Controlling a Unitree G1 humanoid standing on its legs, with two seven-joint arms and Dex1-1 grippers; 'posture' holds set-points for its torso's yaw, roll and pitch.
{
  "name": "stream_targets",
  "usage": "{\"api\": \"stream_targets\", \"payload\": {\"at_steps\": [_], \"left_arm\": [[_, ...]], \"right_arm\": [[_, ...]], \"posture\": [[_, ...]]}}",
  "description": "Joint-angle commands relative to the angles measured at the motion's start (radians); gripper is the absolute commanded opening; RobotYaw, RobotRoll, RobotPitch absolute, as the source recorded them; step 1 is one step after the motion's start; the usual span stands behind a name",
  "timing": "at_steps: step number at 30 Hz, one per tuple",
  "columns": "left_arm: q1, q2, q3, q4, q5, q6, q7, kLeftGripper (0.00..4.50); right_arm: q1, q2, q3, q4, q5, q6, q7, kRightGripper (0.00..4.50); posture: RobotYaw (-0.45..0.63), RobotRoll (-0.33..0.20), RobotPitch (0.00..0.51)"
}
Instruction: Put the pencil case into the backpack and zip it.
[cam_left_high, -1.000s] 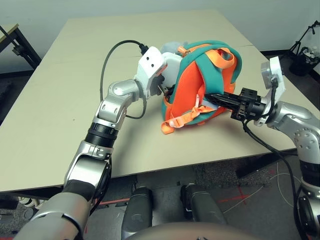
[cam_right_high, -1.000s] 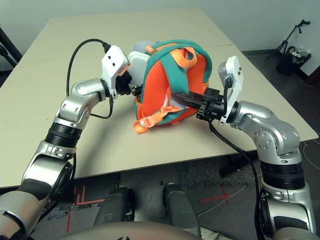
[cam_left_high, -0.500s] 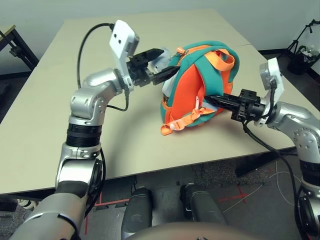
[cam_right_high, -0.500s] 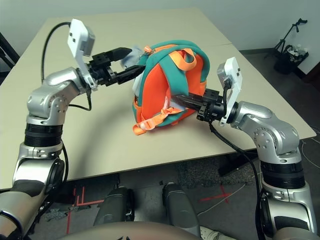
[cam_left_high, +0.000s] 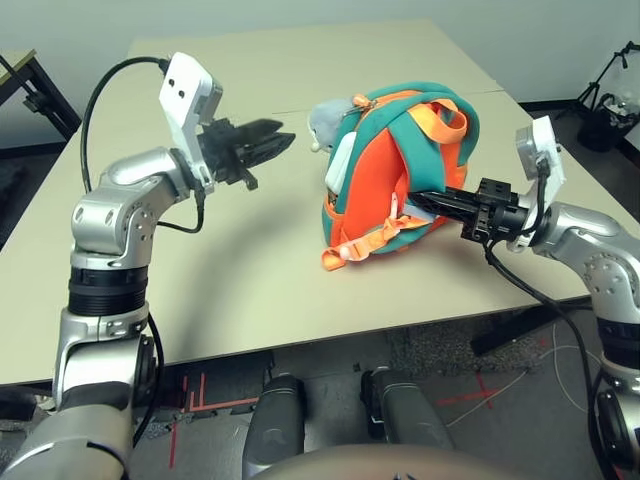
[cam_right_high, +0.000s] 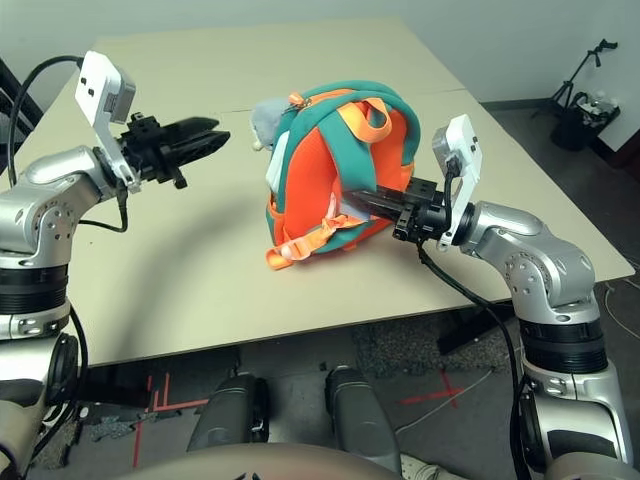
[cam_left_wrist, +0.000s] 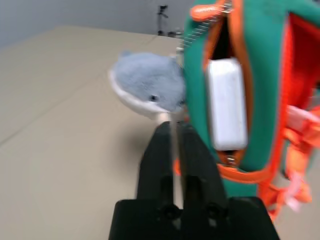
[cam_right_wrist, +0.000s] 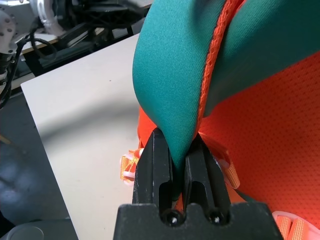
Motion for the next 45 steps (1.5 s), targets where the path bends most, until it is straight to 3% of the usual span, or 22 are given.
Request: {"api": "stream_targets", "payload": {"at_steps": [1,5,27,38,45], "left_arm": [[0.016,-0.026,-0.003,-0.056,-0.047,0.036,0.015,0.04],[0.02,-0.058,-0.021,-0.073,-0.068,0.054,0.024,0.04],[-0.022,-0.16,-0.135,0.075,0.018,-0.074,0.024,0.04],[-0.067,-0.289,-0.212,0.176,0.114,-0.159,0.066,0.04],[-0.104,-0.318,-0.204,0.24,0.142,-0.215,0.063,0.04]], "right_arm": [[-0.012,-0.005,0.014,0.012,-0.008,-0.001,0.009,0.0],[-0.019,-0.005,0.017,0.021,-0.012,-0.003,0.012,0.0],[-0.003,-0.003,-0.002,-0.007,-0.001,-0.007,-0.017,0.0],[-0.003,0.001,0.005,-0.009,0.001,-0.007,-0.02,0.0],[0.001,0.002,0.004,-0.013,0.0,-0.011,-0.023,0.0]], "posture": [[-0.1,0.0,0.071],[-0.1,0.0,0.069],[-0.13,0.0,0.068],[-0.14,0.0,0.057],[-0.15,0.0,0.048]]}}
